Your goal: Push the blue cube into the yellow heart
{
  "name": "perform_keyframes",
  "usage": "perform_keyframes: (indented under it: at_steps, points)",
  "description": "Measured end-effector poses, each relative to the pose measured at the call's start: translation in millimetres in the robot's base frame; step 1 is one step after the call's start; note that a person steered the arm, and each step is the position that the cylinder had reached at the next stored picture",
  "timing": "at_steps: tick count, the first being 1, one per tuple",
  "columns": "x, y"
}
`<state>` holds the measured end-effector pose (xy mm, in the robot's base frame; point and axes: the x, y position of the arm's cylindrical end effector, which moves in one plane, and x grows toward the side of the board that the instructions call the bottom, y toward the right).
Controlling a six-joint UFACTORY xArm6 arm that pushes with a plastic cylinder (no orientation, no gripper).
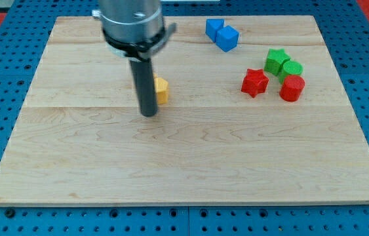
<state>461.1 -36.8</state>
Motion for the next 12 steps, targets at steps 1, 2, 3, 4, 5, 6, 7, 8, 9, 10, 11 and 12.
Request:
perform_keyframes:
  at_steps: [1, 2, 3, 4, 5, 6, 7, 8, 9, 10, 11, 12]
  points:
    - [-29.5, 87.6]
    - [-95.2, 97.7]
    - [-118.4, 100.7]
    - [-161.5, 114.7]
    - [-199.3, 143.4]
    - [-233.0, 166.1]
    - [-255.0, 208.4]
    - [-269.0, 206.8]
    - [-251.7, 154.4]
    - [-243.7, 96.6]
    - [-221.8, 86.3]
    - [-197.0, 61.3]
